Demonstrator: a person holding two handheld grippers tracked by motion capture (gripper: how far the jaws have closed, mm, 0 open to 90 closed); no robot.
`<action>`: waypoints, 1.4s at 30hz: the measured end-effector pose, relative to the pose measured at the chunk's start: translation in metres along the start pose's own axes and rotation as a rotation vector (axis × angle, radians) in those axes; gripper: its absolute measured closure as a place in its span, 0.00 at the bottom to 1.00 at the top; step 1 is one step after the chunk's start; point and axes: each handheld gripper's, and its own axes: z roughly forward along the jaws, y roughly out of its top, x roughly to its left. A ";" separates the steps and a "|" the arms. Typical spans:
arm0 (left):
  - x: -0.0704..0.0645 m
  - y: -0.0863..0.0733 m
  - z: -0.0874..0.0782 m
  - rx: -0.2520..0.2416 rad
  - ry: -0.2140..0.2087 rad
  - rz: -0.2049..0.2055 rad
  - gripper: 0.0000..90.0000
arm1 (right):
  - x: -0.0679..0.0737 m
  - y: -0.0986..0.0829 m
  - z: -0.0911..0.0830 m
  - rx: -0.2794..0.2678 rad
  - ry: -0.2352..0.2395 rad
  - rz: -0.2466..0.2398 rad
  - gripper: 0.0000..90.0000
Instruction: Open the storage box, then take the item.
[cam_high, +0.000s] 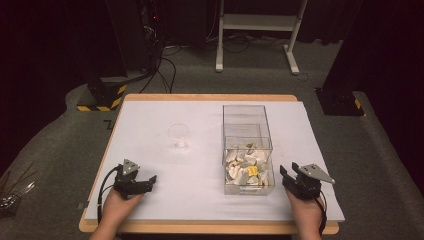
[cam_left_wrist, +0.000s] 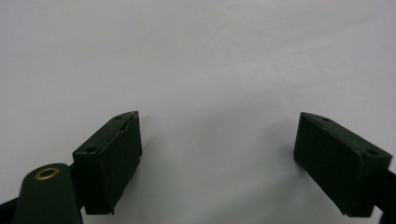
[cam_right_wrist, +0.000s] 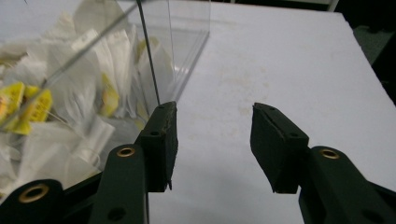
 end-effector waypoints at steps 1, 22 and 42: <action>0.000 0.000 0.000 0.001 0.000 -0.001 0.18 | -0.001 -0.001 0.001 0.007 -0.001 -0.007 0.58; -0.002 0.002 0.000 0.002 -0.006 0.002 0.21 | -0.012 -0.016 0.020 0.149 0.025 -0.019 0.57; -0.038 0.032 -0.009 -0.035 -0.133 0.048 0.22 | -0.011 -0.018 0.020 0.154 0.044 -0.028 0.55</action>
